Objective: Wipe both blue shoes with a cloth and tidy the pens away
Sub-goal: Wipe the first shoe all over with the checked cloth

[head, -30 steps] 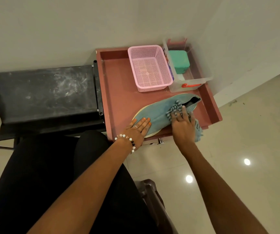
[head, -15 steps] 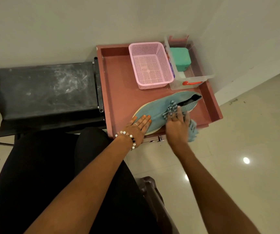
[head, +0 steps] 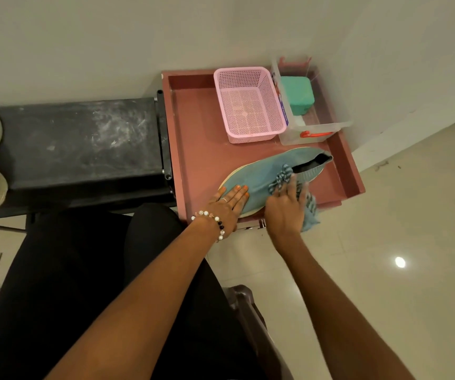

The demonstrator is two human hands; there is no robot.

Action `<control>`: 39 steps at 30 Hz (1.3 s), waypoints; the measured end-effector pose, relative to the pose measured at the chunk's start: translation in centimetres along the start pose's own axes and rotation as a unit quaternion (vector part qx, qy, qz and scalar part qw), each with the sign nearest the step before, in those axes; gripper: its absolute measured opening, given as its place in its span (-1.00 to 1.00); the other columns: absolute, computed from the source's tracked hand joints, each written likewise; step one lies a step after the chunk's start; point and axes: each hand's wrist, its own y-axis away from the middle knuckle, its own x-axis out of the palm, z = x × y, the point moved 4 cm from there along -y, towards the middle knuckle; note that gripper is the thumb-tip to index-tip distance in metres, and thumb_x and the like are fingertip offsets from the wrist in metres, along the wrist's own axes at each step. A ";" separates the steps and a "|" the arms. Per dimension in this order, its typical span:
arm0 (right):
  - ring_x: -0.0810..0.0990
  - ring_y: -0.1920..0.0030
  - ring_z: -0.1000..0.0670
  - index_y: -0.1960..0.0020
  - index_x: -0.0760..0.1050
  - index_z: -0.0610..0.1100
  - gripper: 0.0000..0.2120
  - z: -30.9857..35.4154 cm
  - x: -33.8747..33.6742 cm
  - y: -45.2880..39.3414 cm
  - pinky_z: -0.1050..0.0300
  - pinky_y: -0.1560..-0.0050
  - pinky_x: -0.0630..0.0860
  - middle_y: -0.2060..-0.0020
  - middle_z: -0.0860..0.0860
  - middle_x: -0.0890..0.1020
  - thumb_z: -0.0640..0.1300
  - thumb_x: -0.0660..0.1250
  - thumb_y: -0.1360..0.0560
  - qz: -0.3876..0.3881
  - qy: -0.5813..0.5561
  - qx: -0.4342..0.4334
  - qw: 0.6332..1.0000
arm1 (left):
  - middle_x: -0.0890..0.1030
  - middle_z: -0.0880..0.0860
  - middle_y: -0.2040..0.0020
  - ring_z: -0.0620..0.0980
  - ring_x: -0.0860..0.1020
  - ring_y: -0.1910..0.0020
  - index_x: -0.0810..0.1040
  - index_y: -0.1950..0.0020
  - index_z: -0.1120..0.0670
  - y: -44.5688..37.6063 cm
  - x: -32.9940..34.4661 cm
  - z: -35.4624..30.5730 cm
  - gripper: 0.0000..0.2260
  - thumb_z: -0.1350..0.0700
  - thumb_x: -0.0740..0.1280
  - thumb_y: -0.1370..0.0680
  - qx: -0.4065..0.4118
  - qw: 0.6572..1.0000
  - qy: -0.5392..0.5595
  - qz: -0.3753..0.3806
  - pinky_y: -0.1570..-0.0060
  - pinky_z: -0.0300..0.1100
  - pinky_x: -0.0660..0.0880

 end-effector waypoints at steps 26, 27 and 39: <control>0.41 -0.36 -0.14 -0.27 0.52 -0.11 -0.56 -1.9 2.1 -0.4 -0.07 -0.16 0.34 -0.26 -0.03 0.55 -0.28 0.34 -0.39 -0.101 -0.071 -0.161 0.979 | -0.27 0.03 -0.57 0.03 -0.26 -0.54 -0.23 -0.57 0.05 -1.1 0.5 0.4 -0.28 0.12 0.22 -0.61 0.003 1.000 0.007 -0.011 -0.47 0.00 -0.25; 0.34 -0.41 -0.15 -0.31 0.48 -0.13 -0.57 -2.8 2.0 -0.9 -0.11 -0.21 0.32 -0.30 -0.05 0.52 -0.28 0.26 -0.45 -0.100 -0.061 -0.125 0.985 | -0.27 0.03 -0.57 0.03 -0.25 -0.54 -0.23 -0.57 0.05 -1.0 0.5 0.4 -0.29 0.14 0.21 -0.61 0.007 1.000 0.012 -0.012 -0.47 0.00 -0.24; 0.13 -0.47 -0.01 -0.39 0.36 0.03 -0.47 1.8 -0.7 0.4 0.00 -0.26 0.19 -0.40 0.08 0.37 -0.21 0.32 -0.44 0.032 -0.187 -0.105 0.976 | -0.30 0.14 -0.55 0.09 -0.29 -0.53 -0.21 -0.57 0.09 -1.0 0.4 0.4 -0.25 0.12 0.26 -0.58 0.004 1.000 0.007 0.000 -0.46 0.02 -0.27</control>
